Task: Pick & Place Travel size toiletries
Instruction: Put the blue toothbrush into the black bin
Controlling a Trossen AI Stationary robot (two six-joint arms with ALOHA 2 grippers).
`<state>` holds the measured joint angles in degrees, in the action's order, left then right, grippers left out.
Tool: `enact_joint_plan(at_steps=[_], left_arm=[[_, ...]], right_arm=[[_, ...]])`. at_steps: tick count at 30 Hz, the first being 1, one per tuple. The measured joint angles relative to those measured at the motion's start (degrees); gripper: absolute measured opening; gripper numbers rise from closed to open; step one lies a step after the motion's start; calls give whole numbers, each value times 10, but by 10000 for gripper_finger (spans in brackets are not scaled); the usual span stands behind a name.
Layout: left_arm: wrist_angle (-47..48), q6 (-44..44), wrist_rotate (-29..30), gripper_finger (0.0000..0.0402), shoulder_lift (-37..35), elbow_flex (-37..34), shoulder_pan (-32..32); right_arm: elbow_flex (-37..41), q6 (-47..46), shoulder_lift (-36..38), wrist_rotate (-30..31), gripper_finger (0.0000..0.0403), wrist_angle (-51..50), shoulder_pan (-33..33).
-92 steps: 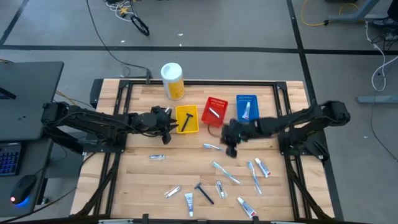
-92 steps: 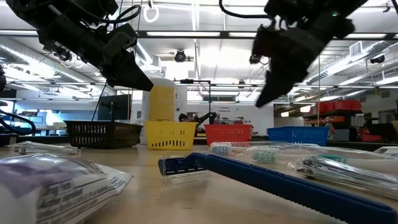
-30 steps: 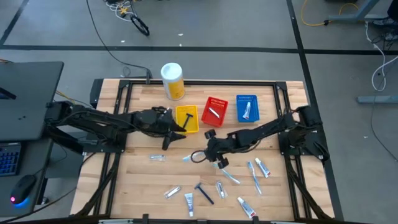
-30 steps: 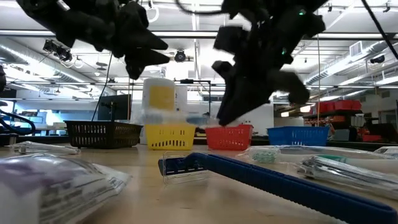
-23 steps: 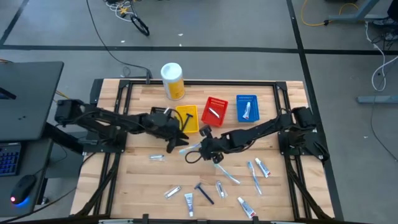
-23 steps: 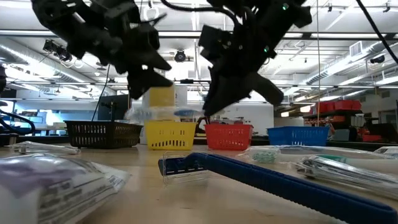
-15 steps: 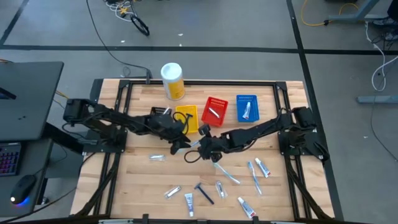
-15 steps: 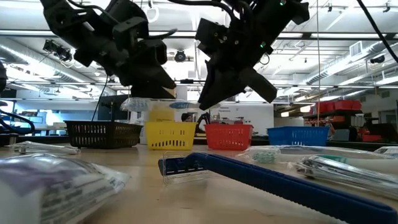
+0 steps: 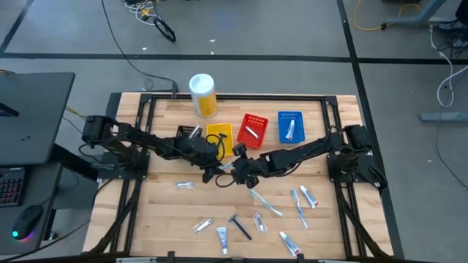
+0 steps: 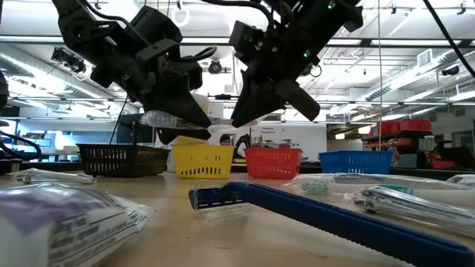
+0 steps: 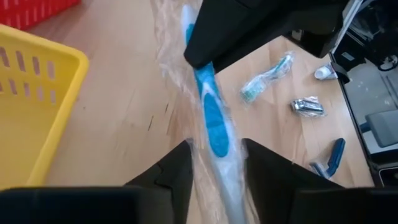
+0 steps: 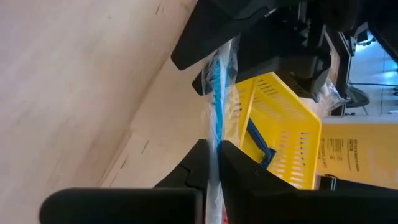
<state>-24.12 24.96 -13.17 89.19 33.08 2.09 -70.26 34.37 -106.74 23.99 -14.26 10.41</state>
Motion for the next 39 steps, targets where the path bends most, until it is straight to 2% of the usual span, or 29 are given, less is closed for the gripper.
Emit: enact_joint_plan(at_steps=[9,18,21,24,27,29,36,39], left_arm=[[2,-2,8,45,0,0,0],[-4,2,17,56,0,-1,0],[0,16,19,44,0,-1,0],[0,34,21,29,0,-1,0],[0,46,35,27,0,0,0],[2,53,50,31,-1,0,2],[21,46,69,26,-50,0,29],[69,28,103,27,-97,0,44]], right_arm=[[0,-2,0,0,29,2,0],[0,-34,1,-1,70,2,0],[0,-48,1,1,78,2,2],[0,-61,10,50,80,-11,12],[0,-77,29,124,80,-60,23],[0,-100,47,152,80,-105,28],[0,-225,107,150,81,-219,28],[0,-264,122,149,81,-251,27]])
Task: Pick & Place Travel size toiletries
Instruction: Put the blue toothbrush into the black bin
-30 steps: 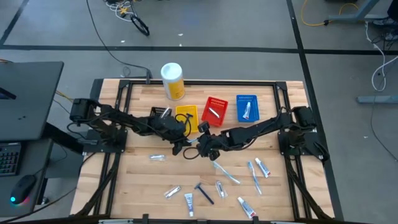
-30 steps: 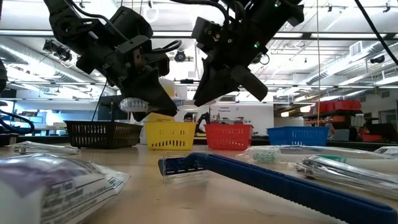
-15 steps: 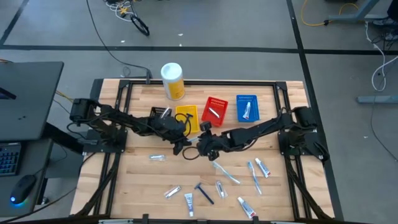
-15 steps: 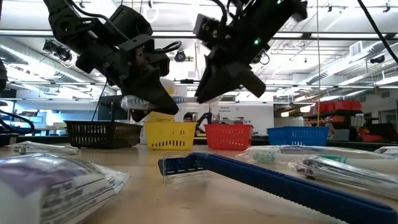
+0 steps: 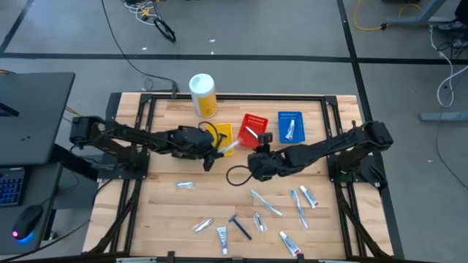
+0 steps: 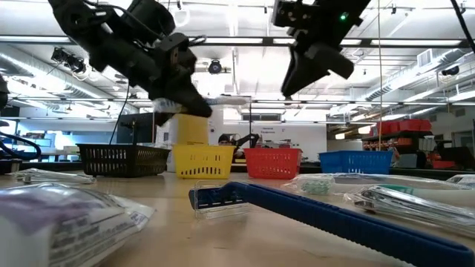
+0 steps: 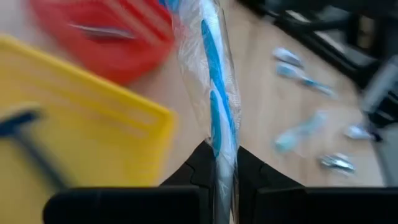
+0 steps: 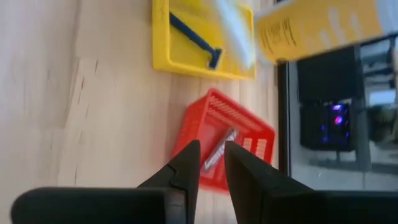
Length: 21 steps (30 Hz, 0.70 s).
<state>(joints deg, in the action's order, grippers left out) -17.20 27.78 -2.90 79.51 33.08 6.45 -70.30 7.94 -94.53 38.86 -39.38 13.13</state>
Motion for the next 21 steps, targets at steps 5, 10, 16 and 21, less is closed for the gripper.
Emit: enact_joint_plan(at_steps=[5,10,16,21], left_arm=[[143,3,138,34,-93,0,14],[293,78,273,27,-152,0,14],[324,152,327,48,-146,-35,14],[318,154,329,70,-138,-54,14]], right_arm=[[0,-41,11,1,81,-22,0],[0,-45,10,0,81,-23,0],[2,-45,10,-2,81,-22,-1],[2,-45,10,-5,81,-20,-1]])
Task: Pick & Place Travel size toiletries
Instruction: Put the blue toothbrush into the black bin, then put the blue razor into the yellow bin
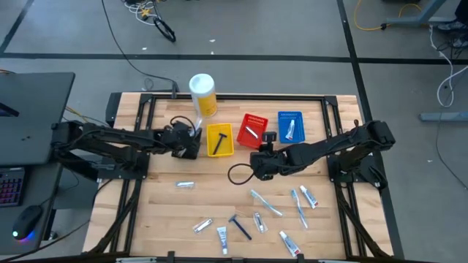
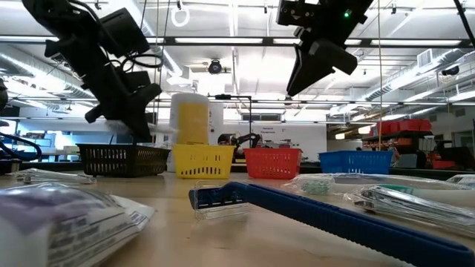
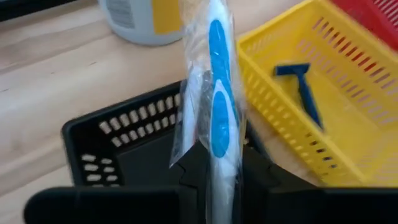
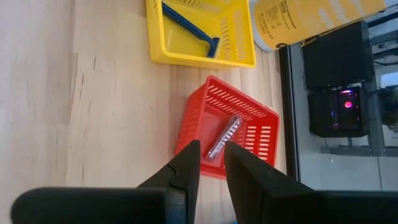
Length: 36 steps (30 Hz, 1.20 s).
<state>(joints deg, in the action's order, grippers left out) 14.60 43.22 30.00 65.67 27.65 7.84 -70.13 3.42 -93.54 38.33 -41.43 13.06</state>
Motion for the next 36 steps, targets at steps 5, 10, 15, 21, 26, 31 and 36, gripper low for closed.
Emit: enact_joint_plan(at_steps=[5,10,15,21,26,31,36], left_arm=[[0,-8,-5,96,0,-1,0],[1,-10,-4,129,0,-1,0],[0,-10,5,153,0,-1,0],[-2,-10,5,159,0,-1,0],[-25,-36,0,152,0,-1,0],[-71,-73,-14,148,0,-1,0],[-117,-107,-41,148,0,-1,0]], right_arm=[[0,0,0,0,81,2,0],[0,0,0,0,81,3,0],[0,0,-1,0,81,3,0],[0,0,-1,-4,81,6,0],[0,0,-1,-69,81,27,-4],[0,-2,-1,-111,81,50,-6],[0,-11,-1,-118,81,60,-7]])
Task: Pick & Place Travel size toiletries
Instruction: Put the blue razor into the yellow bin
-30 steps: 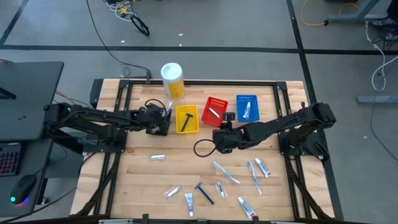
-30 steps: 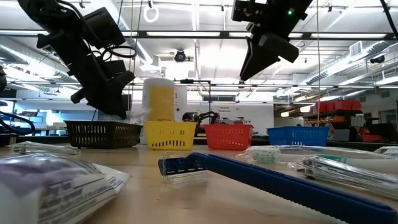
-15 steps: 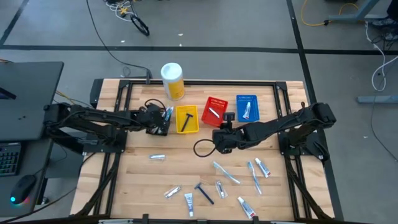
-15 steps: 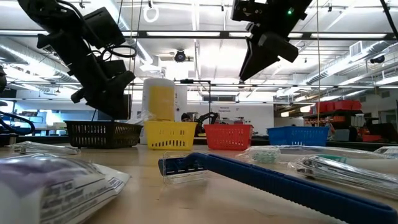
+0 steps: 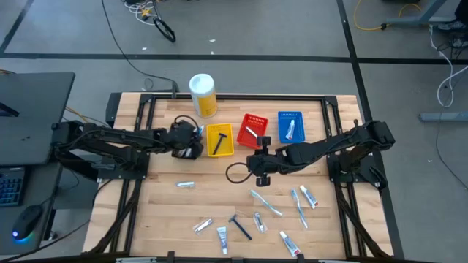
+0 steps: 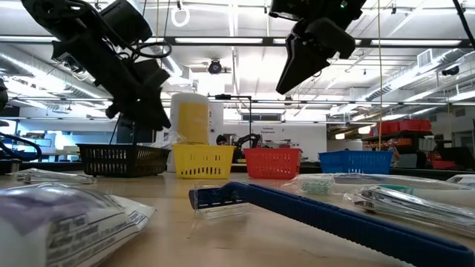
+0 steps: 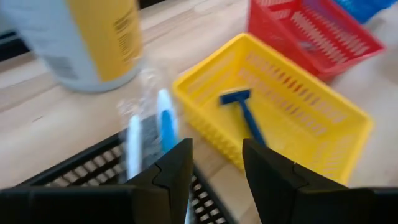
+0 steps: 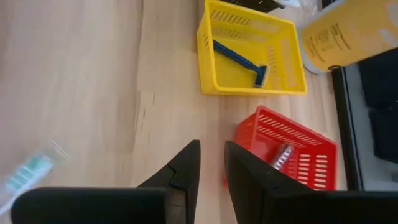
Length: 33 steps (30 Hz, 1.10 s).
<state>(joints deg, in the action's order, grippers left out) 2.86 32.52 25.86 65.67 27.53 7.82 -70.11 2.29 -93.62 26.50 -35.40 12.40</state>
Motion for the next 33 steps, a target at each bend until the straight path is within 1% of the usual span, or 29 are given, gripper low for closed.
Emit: enact_joint_plan(at_steps=[4,9,15,18,22,25,28,33], left_arm=[[-27,-16,-21,148,0,0,0],[-39,-18,-26,148,0,0,0],[-39,-19,-26,148,0,0,0],[-39,-19,-26,148,0,0,0],[-40,-24,-20,148,0,0,0],[-51,-51,-12,148,0,0,0],[-94,-94,-19,148,0,0,0],[-184,-171,-67,148,0,0,0]], right_arm=[[0,-11,0,-38,81,-2,0],[0,-52,0,-94,83,-3,0],[0,-97,-2,-128,116,-8,4],[1,-141,-2,-144,133,-21,10],[9,-211,-2,-161,139,-46,19],[25,-254,-2,-177,140,-57,26],[46,-291,-2,-198,140,-54,34],[79,-327,-2,-207,140,-24,45]])
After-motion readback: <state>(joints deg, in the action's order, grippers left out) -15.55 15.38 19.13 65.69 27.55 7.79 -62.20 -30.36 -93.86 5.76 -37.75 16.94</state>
